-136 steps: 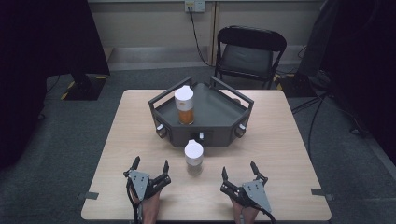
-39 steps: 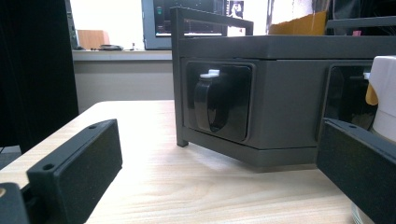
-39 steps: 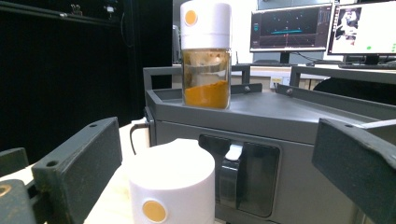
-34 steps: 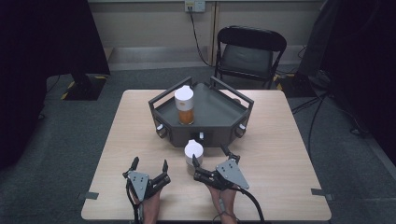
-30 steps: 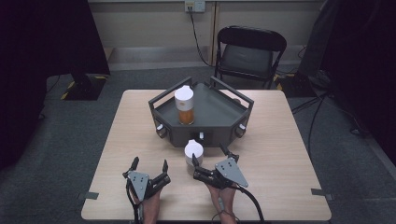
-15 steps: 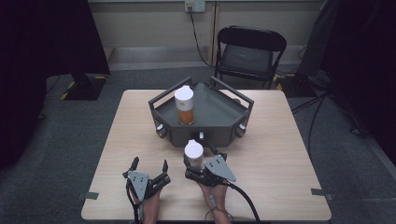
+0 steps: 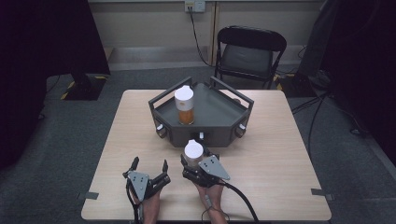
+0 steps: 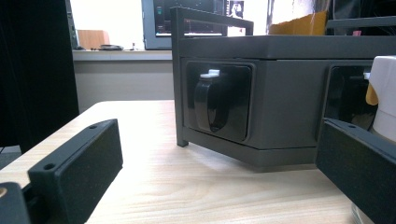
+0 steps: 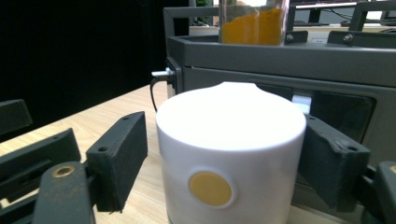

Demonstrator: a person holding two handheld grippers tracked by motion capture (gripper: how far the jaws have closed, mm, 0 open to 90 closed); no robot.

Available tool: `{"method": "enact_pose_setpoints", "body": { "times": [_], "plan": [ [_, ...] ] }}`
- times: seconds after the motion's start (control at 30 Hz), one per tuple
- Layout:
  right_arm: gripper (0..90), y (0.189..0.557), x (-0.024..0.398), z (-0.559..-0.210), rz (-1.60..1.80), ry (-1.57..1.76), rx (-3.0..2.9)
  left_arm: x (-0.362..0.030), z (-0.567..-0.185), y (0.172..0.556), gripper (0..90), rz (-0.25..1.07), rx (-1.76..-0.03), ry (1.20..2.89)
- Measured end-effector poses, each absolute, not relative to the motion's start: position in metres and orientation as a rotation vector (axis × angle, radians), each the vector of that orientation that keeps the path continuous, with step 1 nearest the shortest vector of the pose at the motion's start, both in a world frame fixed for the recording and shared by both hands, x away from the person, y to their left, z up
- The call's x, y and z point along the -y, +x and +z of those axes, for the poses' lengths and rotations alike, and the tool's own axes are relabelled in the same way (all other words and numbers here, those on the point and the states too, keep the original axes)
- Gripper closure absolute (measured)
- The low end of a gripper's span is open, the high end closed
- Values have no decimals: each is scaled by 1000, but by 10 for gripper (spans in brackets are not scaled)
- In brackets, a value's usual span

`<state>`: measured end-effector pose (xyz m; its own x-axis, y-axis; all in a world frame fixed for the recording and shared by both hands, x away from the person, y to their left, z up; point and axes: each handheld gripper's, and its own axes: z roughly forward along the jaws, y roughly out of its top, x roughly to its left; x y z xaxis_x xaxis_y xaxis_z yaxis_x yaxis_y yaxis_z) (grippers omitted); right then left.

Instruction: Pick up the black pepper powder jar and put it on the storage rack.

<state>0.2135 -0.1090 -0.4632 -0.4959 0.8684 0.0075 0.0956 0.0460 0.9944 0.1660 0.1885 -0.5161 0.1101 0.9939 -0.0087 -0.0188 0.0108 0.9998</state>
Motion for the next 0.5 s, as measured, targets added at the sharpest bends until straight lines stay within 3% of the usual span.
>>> {"method": "enact_pose_setpoints", "body": {
  "times": [0.1, 0.5],
  "plan": [
    [292, 214, 111, -463, 1516, 988, -1669, -188, -516, 166, 8, 1130, -1119, 1238],
    [303, 214, 109, -464, 1508, 988, -1661, -188, -516, 166, 7, 1130, -1119, 1238]
  ]
}}
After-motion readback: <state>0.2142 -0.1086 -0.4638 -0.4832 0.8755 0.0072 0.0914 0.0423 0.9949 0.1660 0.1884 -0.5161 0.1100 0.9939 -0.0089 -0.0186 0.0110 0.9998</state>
